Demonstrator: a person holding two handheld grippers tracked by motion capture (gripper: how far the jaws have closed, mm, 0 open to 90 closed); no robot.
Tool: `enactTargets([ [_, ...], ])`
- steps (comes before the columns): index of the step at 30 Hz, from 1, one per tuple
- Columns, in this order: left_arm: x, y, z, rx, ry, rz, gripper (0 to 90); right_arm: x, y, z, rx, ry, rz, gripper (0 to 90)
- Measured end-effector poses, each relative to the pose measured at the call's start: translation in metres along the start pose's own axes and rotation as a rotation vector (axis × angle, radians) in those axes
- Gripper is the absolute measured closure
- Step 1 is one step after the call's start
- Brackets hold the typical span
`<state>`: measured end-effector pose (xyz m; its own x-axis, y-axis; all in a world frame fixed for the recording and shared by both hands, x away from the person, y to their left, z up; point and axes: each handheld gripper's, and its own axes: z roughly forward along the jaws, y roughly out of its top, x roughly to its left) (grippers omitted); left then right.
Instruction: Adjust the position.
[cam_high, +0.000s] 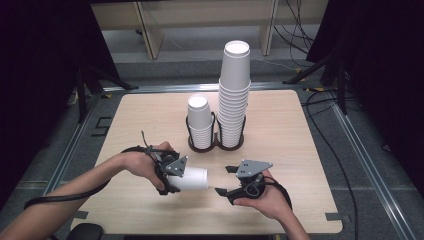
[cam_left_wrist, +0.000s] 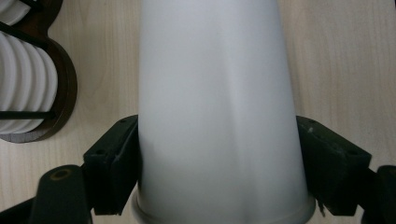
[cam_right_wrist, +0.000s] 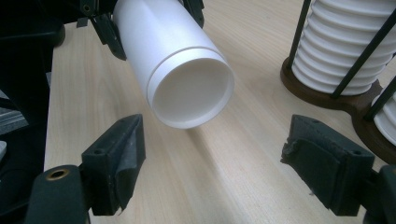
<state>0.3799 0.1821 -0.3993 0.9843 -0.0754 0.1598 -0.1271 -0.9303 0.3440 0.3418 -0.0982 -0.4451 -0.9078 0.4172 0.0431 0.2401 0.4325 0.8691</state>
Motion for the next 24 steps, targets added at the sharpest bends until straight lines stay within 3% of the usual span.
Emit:
enactTargets([
  [4, 0.001, 0.001, 0.0, 0.012, -0.005, 0.008, 21.0, -0.001, 0.0, 0.0, -0.001, -0.004, -0.024, 20.4],
  [10, 0.001, 0.002, -0.001, 0.027, -0.011, 0.018, 21.0, 0.0, 0.002, 0.001, 0.007, -0.001, -0.015, 20.4],
  [11, 0.001, 0.002, -0.001, 0.031, -0.012, 0.02, 21.0, -0.001, 0.003, 0.001, 0.007, 0.0, -0.037, 20.4],
  [14, 0.001, 0.003, -0.001, 0.049, -0.017, 0.029, 21.0, 0.001, 0.006, 0.002, 0.016, 0.0, -0.033, 20.5],
  [19, -0.001, 0.004, 0.0, 0.047, -0.02, 0.012, 20.9, 0.002, 0.009, 0.005, 0.02, 0.011, -0.038, 20.4],
  [20, 0.0, 0.004, 0.0, 0.062, -0.023, 0.029, 20.9, 0.002, 0.009, 0.005, 0.023, 0.009, -0.033, 20.4],
  [21, 0.0, 0.004, 0.0, 0.062, -0.023, 0.029, 20.9, 0.001, 0.01, 0.006, 0.018, 0.008, -0.059, 20.3],
  [23, -0.002, 0.004, 0.001, 0.047, -0.027, 0.008, 20.9, 0.002, 0.01, 0.006, 0.024, 0.012, -0.044, 20.3],
  [24, -0.001, 0.005, 0.0, 0.077, -0.03, 0.038, 20.9, 0.002, 0.011, 0.007, 0.025, 0.011, -0.051, 20.3],
])
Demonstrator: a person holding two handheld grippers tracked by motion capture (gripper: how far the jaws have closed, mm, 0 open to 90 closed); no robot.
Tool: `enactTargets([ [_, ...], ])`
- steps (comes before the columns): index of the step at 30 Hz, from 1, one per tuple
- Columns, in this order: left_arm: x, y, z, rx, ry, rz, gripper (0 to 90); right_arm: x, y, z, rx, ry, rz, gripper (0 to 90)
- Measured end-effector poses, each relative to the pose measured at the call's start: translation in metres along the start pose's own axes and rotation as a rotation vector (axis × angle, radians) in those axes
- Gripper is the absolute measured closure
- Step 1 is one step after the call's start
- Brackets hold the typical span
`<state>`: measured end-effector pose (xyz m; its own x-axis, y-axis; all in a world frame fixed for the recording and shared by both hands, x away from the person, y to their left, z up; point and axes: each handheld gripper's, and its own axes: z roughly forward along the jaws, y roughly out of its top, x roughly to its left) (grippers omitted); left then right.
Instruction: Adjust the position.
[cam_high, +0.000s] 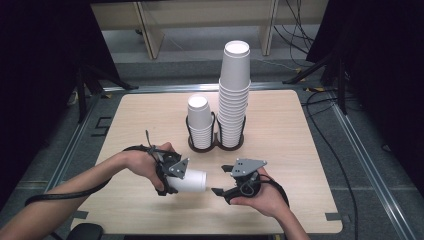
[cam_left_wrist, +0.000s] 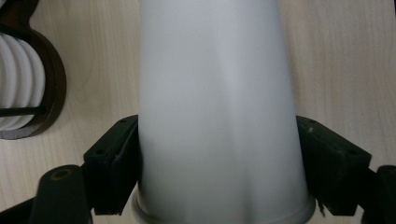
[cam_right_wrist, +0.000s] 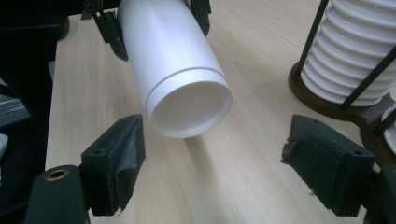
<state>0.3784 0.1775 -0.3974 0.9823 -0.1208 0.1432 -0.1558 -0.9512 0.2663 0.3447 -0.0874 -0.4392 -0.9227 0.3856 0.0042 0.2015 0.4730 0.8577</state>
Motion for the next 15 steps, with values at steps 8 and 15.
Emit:
enactTargets([
  [8, 0.001, 0.004, -0.001, 0.017, -0.001, 0.015, 20.9, 0.002, 0.008, 0.005, -0.001, 0.011, -0.024, 19.9],
  [15, 0.001, 0.008, -0.002, 0.049, 0.001, 0.022, 21.0, 0.004, 0.015, 0.008, 0.009, 0.029, -0.041, 19.5],
])
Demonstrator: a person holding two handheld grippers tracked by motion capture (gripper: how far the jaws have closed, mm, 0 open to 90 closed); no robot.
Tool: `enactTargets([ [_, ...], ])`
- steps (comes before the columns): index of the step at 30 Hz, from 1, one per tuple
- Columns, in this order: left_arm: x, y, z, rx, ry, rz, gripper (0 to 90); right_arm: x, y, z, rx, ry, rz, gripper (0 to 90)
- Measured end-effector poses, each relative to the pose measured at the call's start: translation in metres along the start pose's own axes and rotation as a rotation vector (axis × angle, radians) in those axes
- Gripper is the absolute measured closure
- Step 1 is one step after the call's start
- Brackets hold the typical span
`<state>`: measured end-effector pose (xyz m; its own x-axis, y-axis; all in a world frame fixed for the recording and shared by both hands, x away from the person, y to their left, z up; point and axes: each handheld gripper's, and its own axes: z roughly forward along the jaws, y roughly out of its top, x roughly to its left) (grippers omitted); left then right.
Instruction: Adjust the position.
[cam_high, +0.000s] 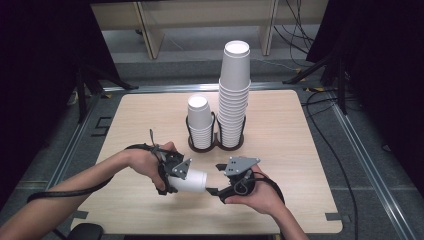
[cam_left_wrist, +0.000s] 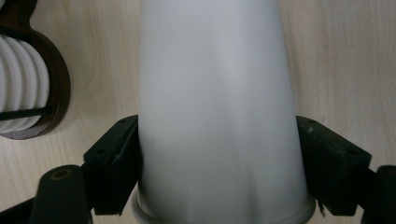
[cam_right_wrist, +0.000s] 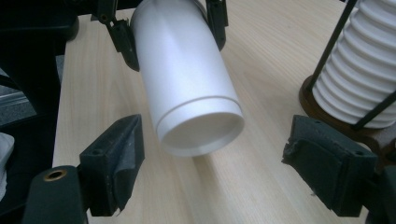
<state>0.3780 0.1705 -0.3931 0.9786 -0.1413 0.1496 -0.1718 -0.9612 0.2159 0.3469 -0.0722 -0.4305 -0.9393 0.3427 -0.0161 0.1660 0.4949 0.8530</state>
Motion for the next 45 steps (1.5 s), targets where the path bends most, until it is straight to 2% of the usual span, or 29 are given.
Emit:
enactTargets([
  [1, 0.0, 0.001, 0.0, 0.002, 0.001, 0.005, 21.0, 0.0, 0.001, 0.001, -0.002, -0.006, -0.009, 19.5],
  [2, 0.0, 0.001, -0.001, 0.004, 0.0, 0.006, 21.0, 0.002, 0.003, 0.002, 0.005, 0.004, 0.006, 19.4],
  [3, 0.0, 0.002, -0.001, 0.005, -0.001, 0.008, 21.0, 0.001, 0.004, 0.003, 0.005, -0.003, -0.011, 19.4],
  [4, 0.0, 0.003, -0.001, 0.007, -0.005, 0.011, 21.0, 0.003, 0.005, 0.004, 0.014, 0.001, 0.001, 19.3],
  [9, 0.0, 0.005, 0.0, 0.012, -0.01, 0.025, 21.0, 0.002, 0.011, 0.011, 0.014, 0.01, -0.036, 18.8],
  [11, 0.0, 0.006, 0.0, 0.016, -0.011, 0.029, 21.0, 0.003, 0.013, 0.013, 0.019, 0.019, -0.026, 18.7],
  [12, 0.0, 0.006, 0.0, 0.016, -0.011, 0.029, 21.0, 0.002, 0.014, 0.014, 0.015, 0.015, -0.043, 18.6],
  [15, 0.0, 0.009, 0.0, 0.017, -0.011, 0.036, 21.0, 0.005, 0.016, 0.019, 0.031, 0.025, -0.033, 18.3],
  [16, 0.0, 0.01, 0.0, 0.015, -0.008, 0.041, 21.0, 0.004, 0.017, 0.02, 0.031, 0.022, -0.059, 18.1],
  [18, -0.001, 0.01, 0.0, 0.015, -0.009, 0.043, 21.1, 0.005, 0.018, 0.022, 0.033, 0.026, -0.048, 18.0],
  [19, -0.001, 0.011, 0.0, 0.017, -0.008, 0.051, 21.0, 0.004, 0.02, 0.024, 0.029, 0.027, -0.062, 17.8],
  [22, -0.001, 0.012, 0.0, 0.016, -0.011, 0.051, 21.0, 0.006, 0.021, 0.027, 0.038, 0.036, -0.041, 17.7],
  [23, -0.001, 0.012, 0.0, 0.019, -0.01, 0.053, 21.0, 0.005, 0.022, 0.029, 0.039, 0.035, -0.064, 17.7],
  [26, -0.001, 0.012, 0.0, 0.018, -0.012, 0.052, 21.1, 0.005, 0.023, 0.032, 0.042, 0.04, -0.074, 17.5],
  [28, -0.001, 0.012, 0.0, 0.018, -0.012, 0.052, 21.0, 0.006, 0.022, 0.034, 0.051, 0.05, -0.056, 17.4],
  [33, -0.001, 0.013, 0.001, 0.016, -0.011, 0.059, 21.0, 0.007, 0.022, 0.04, 0.056, 0.053, -0.081, 17.3],
  [40, -0.001, 0.013, 0.001, 0.017, -0.013, 0.064, 21.0, 0.01, 0.021, 0.046, 0.063, 0.069, -0.071, 17.3],
  [42, -0.001, 0.014, 0.0, 0.013, -0.015, 0.06, 21.0, 0.011, 0.02, 0.05, 0.065, 0.082, -0.061, 17.3],
  [43, -0.003, 0.014, 0.001, -0.011, -0.018, 0.036, 21.0, 0.011, 0.02, 0.051, 0.067, 0.084, -0.065, 17.3],
  [44, -0.001, 0.015, 0.0, 0.013, -0.017, 0.063, 21.0, 0.012, 0.02, 0.051, 0.068, 0.085, -0.053, 17.3],
  [45, -0.001, 0.015, -0.001, 0.013, -0.017, 0.064, 21.0, 0.011, 0.02, 0.053, 0.062, 0.084, -0.076, 17.3],
])
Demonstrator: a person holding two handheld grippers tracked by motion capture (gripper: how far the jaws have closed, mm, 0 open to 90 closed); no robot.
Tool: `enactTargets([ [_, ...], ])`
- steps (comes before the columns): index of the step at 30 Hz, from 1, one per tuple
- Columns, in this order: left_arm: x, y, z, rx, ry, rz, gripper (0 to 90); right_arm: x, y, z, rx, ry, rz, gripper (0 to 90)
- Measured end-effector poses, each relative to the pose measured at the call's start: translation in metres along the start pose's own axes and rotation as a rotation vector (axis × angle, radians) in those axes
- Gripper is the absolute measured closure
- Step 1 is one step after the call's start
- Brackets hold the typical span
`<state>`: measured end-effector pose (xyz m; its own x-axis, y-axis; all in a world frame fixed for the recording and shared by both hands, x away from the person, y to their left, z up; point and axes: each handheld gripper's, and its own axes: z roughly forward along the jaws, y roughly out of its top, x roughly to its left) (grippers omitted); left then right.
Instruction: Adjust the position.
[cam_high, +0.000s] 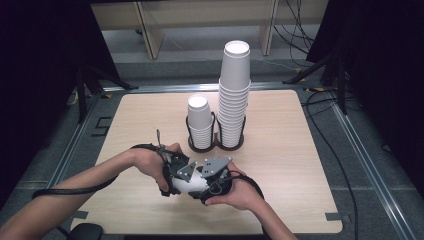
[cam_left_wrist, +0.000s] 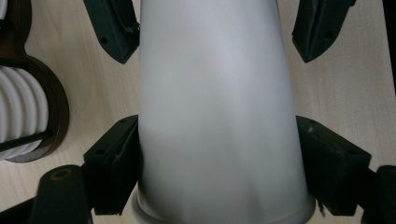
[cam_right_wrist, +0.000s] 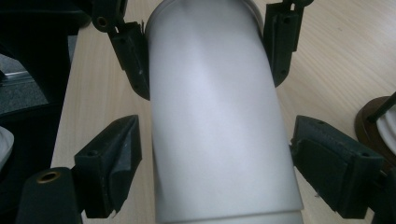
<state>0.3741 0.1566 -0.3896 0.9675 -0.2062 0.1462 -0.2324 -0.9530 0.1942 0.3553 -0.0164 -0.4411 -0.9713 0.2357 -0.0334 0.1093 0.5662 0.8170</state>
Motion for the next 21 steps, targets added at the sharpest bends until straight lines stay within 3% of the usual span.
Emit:
enactTargets([
  [2, 0.0001, 0.0003, 0.0001, -0.003, -0.001, -0.002, 21.0, 0.0018, -0.0007, 0.002, 0.002, 0.008, 0.026, 17.3],
  [7, -0.0002, 0.0005, 0.0008, -0.002, -0.007, -0.001, 21.0, 0.0023, -0.0009, 0.0044, 0.005, 0.014, 0.022, 17.4],
  [8, -0.0001, 0.0007, 0.0009, -0.004, -0.008, -0.001, 21.0, 0.0011, -0.0008, 0.0053, -0.004, 0.01, 0.001, 17.5],
  [12, -0.0004, 0.0009, 0.0013, -0.009, -0.013, -0.002, 21.0, 0.0027, -0.0017, 0.0063, 0.001, 0.019, 0.025, 17.8],
  [14, -0.0033, 0.0014, 0.0026, -0.044, -0.018, -0.037, 21.0, 0.0022, -0.0026, 0.0073, -0.006, 0.019, 0.011, 18.0],
  [17, -0.0016, 0.0025, 0.0, -0.023, -0.014, -0.003, 21.0, 0.003, -0.004, 0.0078, -0.009, 0.022, 0.028, 19.0],
  [19, -0.0005, 0.0033, -0.0018, -0.013, -0.017, 0.017, 21.1, 0.0021, -0.0048, 0.0075, -0.014, 0.012, 0.012, 19.8],
  [20, -0.0014, 0.0035, -0.0015, -0.027, -0.016, 0.005, 21.1, 0.0021, -0.005, 0.0073, -0.016, 0.011, 0.014, 20.3],
  [21, 0.0, 0.004, -0.0032, -0.007, -0.019, 0.032, 21.2, 0.0019, -0.0053, 0.0074, -0.022, 0.009, 0.011, 20.5],
])
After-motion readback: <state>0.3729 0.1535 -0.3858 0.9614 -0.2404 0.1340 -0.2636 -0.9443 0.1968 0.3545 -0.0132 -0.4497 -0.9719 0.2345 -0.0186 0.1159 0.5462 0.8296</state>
